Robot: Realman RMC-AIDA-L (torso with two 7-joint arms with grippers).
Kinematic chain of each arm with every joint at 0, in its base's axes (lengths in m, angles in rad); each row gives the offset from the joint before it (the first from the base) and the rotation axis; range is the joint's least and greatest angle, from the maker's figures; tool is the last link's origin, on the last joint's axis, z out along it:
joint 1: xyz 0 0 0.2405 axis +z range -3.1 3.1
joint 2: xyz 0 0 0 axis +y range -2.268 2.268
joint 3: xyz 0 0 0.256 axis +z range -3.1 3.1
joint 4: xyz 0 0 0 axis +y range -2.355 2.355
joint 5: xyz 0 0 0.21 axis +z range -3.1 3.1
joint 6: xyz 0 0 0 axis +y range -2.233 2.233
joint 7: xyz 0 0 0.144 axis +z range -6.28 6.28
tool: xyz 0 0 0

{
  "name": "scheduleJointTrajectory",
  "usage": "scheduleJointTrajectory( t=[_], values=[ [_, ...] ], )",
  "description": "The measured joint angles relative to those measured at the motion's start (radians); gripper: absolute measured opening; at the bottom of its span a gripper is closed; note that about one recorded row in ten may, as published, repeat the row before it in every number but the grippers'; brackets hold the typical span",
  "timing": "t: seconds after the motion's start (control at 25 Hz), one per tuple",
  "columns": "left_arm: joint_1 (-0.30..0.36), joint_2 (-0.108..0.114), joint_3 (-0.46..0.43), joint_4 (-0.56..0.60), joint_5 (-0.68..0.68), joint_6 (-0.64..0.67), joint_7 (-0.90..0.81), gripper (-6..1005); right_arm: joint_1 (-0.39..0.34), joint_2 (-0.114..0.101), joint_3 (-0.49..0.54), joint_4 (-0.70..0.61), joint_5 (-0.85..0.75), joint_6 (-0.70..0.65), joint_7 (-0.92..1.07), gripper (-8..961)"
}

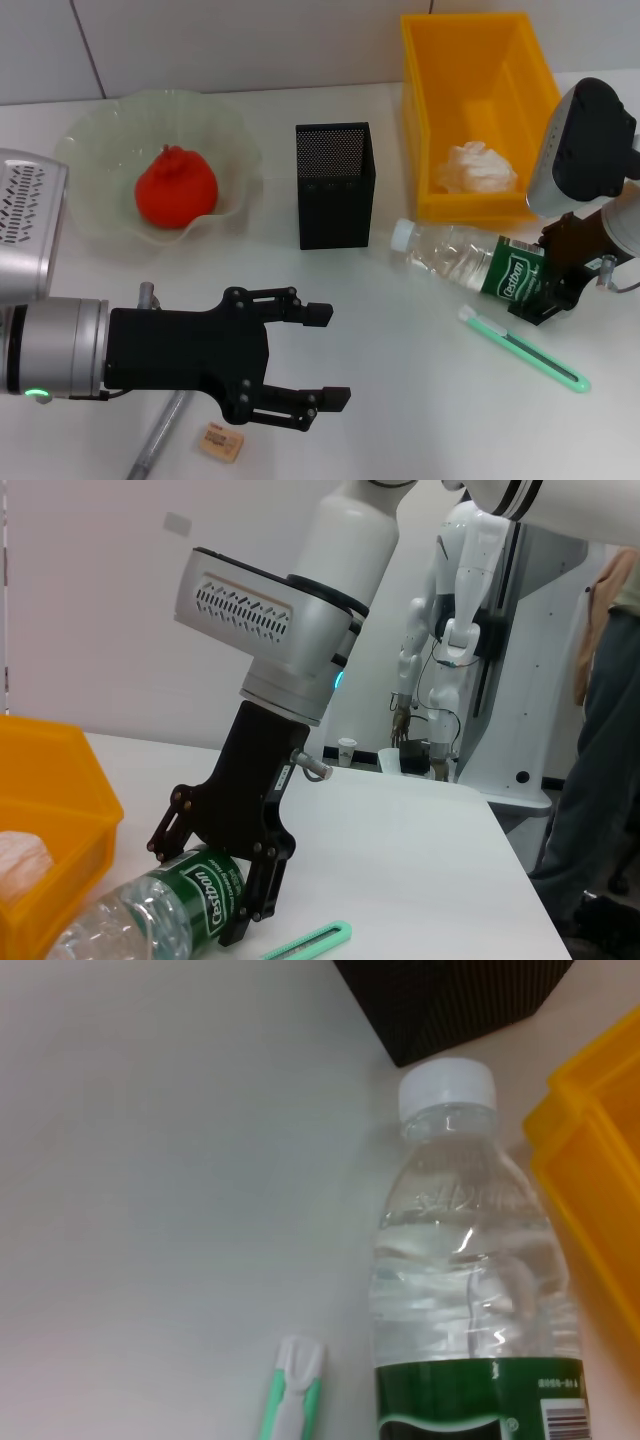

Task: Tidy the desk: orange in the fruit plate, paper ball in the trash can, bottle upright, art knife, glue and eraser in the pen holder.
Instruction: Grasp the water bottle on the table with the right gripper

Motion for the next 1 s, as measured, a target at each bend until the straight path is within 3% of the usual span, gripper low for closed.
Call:
scheduleJointTrajectory(
  t=[1.0],
  values=[
    [-0.003, 0.002, 0.000, 0.001, 0.001, 0.001, 0.000, 845, -0.194, 0.002, -0.133, -0.289, 0.042, -0.017, 0.063, 767]
  ],
)
